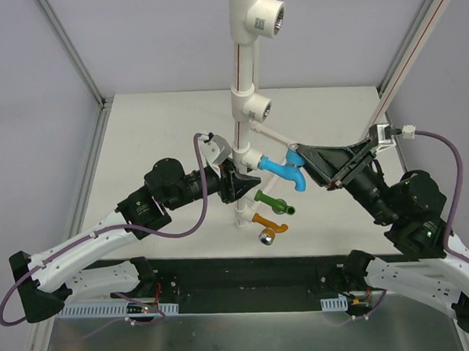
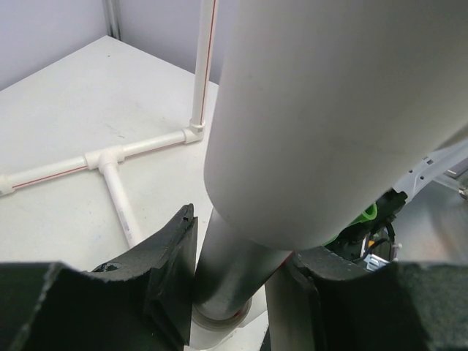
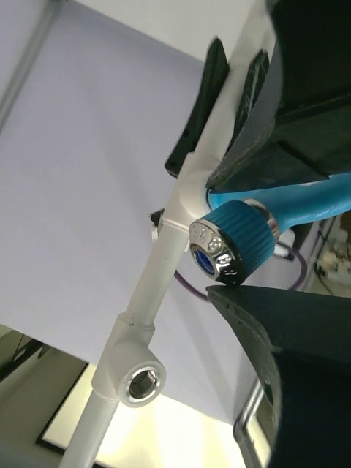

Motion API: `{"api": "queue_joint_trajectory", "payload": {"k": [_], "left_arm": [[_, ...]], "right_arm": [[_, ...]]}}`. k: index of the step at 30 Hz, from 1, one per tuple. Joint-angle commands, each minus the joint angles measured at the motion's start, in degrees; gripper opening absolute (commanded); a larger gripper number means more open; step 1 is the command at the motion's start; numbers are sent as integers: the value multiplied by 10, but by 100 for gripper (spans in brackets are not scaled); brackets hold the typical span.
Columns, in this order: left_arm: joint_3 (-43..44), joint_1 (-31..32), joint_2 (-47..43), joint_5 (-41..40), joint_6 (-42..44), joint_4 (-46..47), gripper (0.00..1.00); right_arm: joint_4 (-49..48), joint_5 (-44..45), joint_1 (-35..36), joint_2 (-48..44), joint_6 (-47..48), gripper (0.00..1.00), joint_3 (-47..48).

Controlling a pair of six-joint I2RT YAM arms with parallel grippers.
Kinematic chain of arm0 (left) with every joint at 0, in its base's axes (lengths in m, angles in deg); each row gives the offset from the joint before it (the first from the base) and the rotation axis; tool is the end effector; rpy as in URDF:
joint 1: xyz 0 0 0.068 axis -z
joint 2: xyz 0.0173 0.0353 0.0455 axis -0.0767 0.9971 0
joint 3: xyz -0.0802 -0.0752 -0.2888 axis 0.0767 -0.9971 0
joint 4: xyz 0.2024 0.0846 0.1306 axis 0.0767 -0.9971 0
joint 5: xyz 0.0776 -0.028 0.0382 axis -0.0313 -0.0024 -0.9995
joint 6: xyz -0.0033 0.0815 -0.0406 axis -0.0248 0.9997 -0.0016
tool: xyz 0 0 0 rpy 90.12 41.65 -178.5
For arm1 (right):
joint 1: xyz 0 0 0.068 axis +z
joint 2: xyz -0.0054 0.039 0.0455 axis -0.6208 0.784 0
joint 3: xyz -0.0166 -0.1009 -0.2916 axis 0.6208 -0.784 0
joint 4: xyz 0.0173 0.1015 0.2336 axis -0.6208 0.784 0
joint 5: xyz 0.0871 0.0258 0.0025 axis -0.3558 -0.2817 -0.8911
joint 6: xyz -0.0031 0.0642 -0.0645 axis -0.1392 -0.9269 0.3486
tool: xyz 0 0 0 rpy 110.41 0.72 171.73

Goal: Install the water faucets
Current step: Screw the water faucet onto the adaptor.

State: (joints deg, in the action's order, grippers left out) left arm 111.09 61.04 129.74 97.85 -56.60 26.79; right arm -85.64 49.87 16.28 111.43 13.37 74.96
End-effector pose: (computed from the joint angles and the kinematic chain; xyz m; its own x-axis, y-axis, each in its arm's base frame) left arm 0.1219 -0.2131 0.4383 -0.1012 -0.1579 -0.9823 0.9195 0.3622 -0.1529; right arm 0.0806 0.0893 0.4910 -0.4841 0.7577 -0.4376 -0.5628 0.1133 0.8188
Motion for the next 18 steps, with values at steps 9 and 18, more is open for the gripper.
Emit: {"api": "queue_joint_trajectory", "payload": {"k": [9,18], "left_arm": [[-11,0,-20,9,-105,-72,0],[-10,0,-28,6,-105,-72,0]], "right_arm": [[274,18,-27,44,480,76,102],[261,-25,-26,36,522,80,139]]}}
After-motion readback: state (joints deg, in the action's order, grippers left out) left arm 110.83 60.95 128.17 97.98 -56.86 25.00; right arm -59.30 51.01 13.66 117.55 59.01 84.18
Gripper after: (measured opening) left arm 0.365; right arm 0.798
